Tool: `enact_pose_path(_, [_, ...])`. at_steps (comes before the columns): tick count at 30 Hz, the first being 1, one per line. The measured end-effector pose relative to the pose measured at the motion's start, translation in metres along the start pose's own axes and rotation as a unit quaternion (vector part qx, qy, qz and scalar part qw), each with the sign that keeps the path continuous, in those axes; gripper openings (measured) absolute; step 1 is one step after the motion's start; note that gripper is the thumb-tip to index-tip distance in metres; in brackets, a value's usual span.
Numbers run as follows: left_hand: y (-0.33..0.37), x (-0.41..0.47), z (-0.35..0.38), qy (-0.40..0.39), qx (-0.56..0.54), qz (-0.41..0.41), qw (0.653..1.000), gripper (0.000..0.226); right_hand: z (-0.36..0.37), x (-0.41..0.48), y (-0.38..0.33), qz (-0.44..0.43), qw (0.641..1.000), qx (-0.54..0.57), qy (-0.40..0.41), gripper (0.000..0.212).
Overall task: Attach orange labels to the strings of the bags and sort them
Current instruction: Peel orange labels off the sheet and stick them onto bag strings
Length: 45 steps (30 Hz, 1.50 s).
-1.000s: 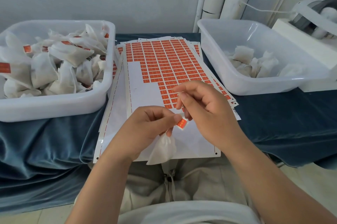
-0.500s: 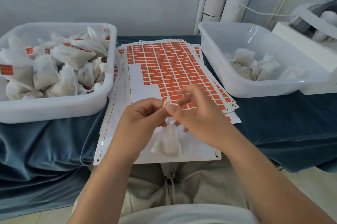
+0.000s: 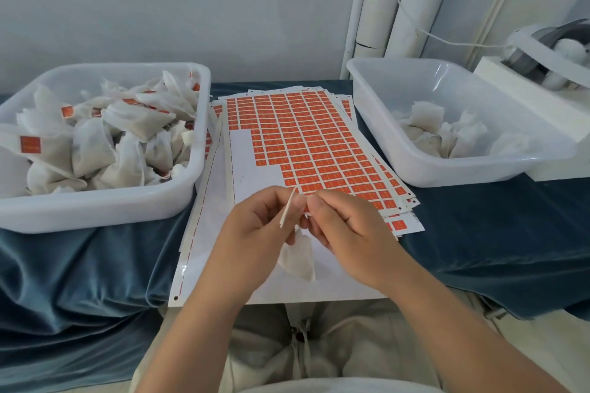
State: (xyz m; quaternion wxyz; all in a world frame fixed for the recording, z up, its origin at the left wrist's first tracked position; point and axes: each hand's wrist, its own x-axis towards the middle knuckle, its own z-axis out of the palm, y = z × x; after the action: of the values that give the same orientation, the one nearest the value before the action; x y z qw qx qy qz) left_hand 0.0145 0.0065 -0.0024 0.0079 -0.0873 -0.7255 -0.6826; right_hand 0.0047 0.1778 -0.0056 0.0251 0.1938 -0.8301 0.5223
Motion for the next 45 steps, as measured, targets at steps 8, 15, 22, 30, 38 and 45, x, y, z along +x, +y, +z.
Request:
enact_pose_path(8, [0.006, 0.002, -0.003, 0.064, 0.147, 0.069, 0.985, 0.019, 0.002, 0.001, 0.001, 0.058, 0.997, 0.016, -0.044, 0.046])
enact_pose_path(15, [0.038, 0.044, -0.053, 0.21, 0.107, 0.047, 0.971, 0.023, -0.001, 0.004, 0.002, 0.043, 0.997, 0.029, -0.055, 0.054])
enact_pose_path(22, [0.107, 0.143, -0.146, 0.323, 0.136, 0.206, 0.914, 0.018, -0.003, 0.003, 0.004, 0.042, 0.997, 0.022, -0.059, 0.048])
enact_pose_path(30, [0.081, 0.179, -0.216, 0.098, 0.548, -0.073, 0.828, 0.023, -0.003, 0.005, 0.012, 0.014, 0.992, -0.079, -0.101, 0.046])
enact_pose_path(38, [0.065, 0.157, -0.213, 0.005, 0.623, -0.153, 0.767, 0.027, -0.011, 0.008, 0.013, 0.009, 0.987, -0.137, -0.088, 0.025])
enact_pose_path(45, [0.08, 0.102, -0.13, 0.178, 0.475, 0.109, 0.855, 0.024, -0.07, 0.021, 0.005, 0.063, 0.984, -0.126, 0.108, 0.033])
